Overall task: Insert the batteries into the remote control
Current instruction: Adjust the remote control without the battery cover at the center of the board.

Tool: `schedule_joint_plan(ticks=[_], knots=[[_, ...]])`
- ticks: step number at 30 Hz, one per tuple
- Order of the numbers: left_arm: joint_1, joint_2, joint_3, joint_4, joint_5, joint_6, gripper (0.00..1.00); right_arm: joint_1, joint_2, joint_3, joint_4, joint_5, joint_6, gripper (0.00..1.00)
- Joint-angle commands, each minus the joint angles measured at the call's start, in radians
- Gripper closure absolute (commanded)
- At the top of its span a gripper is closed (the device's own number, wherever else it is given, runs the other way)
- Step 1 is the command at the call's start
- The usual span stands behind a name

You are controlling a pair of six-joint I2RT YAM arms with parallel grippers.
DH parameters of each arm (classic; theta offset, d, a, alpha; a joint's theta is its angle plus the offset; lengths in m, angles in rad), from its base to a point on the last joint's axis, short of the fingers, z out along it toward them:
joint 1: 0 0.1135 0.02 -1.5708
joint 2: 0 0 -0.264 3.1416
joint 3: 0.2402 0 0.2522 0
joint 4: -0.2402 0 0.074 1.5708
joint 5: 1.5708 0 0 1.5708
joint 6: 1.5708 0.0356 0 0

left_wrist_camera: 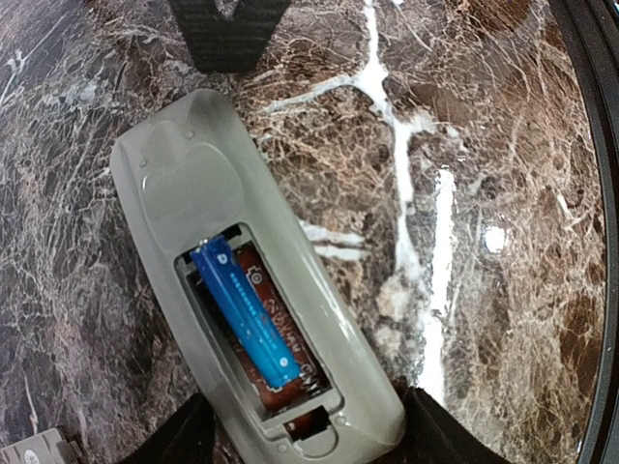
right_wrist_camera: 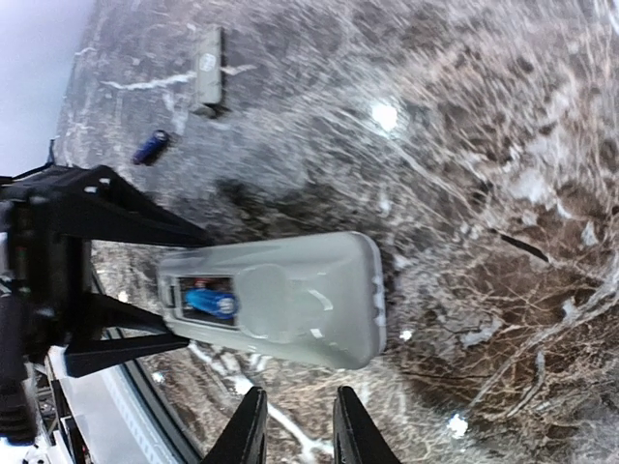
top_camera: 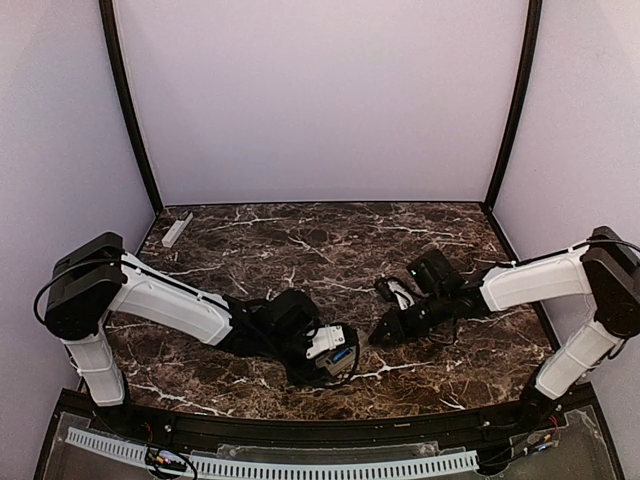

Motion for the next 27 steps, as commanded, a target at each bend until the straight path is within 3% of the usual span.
schedule_joint_plan(ticks=[1, 8, 16, 27], knots=[[-0.015, -0.014, -0.022, -0.005, -0.035, -0.014, 0.31, -0.001, -0.069, 0.029, -0.010, -0.028, -0.014, 0.75], [-0.029, -0.028, -0.038, 0.023, -0.062, -0.030, 0.23, 0.045, -0.023, 0.107, -0.024, -0.031, -0.008, 0.74], [-0.048, -0.153, -0.113, 0.087, -0.116, -0.068, 0.17, 0.049, -0.015, 0.092, -0.021, -0.018, 0.006, 0.75], [-0.154, -0.116, -0.088, 0.171, -0.274, -0.187, 0.24, 0.045, -0.006, 0.083, 0.002, -0.031, 0.011, 0.76]])
